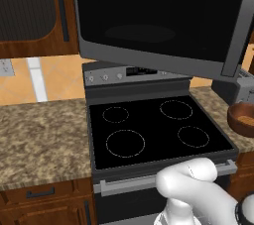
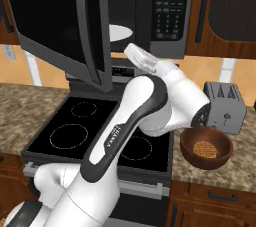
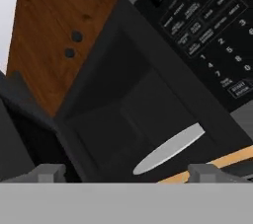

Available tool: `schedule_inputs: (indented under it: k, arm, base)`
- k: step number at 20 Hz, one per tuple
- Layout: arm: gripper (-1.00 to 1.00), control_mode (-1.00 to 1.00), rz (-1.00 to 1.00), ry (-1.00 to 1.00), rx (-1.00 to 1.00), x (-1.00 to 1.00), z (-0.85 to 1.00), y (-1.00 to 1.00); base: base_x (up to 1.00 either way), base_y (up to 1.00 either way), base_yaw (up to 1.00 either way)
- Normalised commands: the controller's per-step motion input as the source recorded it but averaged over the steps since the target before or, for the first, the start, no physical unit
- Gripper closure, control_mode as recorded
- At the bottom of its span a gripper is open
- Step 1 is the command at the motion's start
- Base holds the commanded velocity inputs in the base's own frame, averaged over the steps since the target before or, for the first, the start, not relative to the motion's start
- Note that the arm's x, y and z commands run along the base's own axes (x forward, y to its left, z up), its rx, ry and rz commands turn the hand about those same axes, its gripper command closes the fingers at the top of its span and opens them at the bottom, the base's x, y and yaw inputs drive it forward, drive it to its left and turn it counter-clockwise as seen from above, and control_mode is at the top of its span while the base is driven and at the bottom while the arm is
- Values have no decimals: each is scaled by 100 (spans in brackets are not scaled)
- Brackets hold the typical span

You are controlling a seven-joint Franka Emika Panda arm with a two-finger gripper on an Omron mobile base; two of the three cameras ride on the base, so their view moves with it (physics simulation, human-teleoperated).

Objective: Open the microwave, place the bowl with waffle inside the microwave, then close the microwave door and turn it on.

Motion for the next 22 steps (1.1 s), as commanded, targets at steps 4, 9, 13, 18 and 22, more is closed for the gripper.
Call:
schedule_inputs:
  k: [4,9,13,18,22]
  arm:
    - [-100,-100,16,32,10,72,-6,-6]
    - [-100,-100,23,30,7,62,-15,0]
    - [-100,-100,23,25,10,56,-21,0]
    - [-100,-100,19,21,18,42,-20,0]
    - [-100,-100,8,19,13,4,-4,28]
  base:
    - [0,0,0]
    - [0,0,0]
    - [0,0,0]
    - [0,0,0]
    - [0,0,0]
